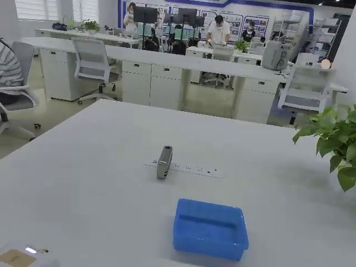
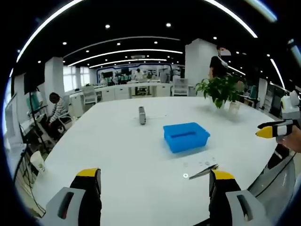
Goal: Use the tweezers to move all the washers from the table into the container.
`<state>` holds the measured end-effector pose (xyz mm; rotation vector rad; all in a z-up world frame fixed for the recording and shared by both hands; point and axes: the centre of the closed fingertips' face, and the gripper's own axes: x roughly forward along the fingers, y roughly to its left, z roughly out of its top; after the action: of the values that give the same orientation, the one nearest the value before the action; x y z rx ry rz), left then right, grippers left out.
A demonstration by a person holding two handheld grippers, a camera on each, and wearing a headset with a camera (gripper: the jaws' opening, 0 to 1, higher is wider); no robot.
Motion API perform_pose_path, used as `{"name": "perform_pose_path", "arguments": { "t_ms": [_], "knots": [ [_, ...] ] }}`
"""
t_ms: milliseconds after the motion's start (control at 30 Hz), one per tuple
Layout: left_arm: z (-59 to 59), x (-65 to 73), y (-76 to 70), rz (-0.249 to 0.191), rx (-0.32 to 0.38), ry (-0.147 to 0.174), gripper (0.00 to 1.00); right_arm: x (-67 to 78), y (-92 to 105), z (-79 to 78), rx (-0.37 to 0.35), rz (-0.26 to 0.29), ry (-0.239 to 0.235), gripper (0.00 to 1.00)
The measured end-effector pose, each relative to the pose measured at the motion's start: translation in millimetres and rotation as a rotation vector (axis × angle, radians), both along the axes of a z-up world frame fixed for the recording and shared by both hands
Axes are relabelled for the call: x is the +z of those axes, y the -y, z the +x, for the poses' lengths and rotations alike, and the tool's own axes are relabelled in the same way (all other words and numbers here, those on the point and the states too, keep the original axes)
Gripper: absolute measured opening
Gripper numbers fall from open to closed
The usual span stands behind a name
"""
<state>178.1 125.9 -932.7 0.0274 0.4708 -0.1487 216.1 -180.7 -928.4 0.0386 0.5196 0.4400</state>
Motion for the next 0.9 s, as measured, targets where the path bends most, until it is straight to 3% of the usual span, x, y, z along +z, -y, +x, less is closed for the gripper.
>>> {"name": "perform_pose_path", "arguments": {
  "t_ms": [100,233,500,900],
  "knots": [
    [0.1,2.0,1.7,-0.016,-0.003,0.006,0.99,1.6,-0.2,1.3,0.0,0.006,0.005,0.99],
    [1.9,11.8,-2.2,-0.04,0.023,0.064,0.99,2.0,-1.6,2.3,0.004,0.003,0.005,0.99],
    [3.0,11.0,-0.9,-0.044,0.022,0.055,0.99,0.1,-1.8,1.4,-0.004,0.009,0.003,0.99],
    [0.0,2.2,4.7,-0.042,-0.007,0.007,0.99,1.1,0.7,0.8,-0.014,0.018,0.006,0.99]
  ]
}}
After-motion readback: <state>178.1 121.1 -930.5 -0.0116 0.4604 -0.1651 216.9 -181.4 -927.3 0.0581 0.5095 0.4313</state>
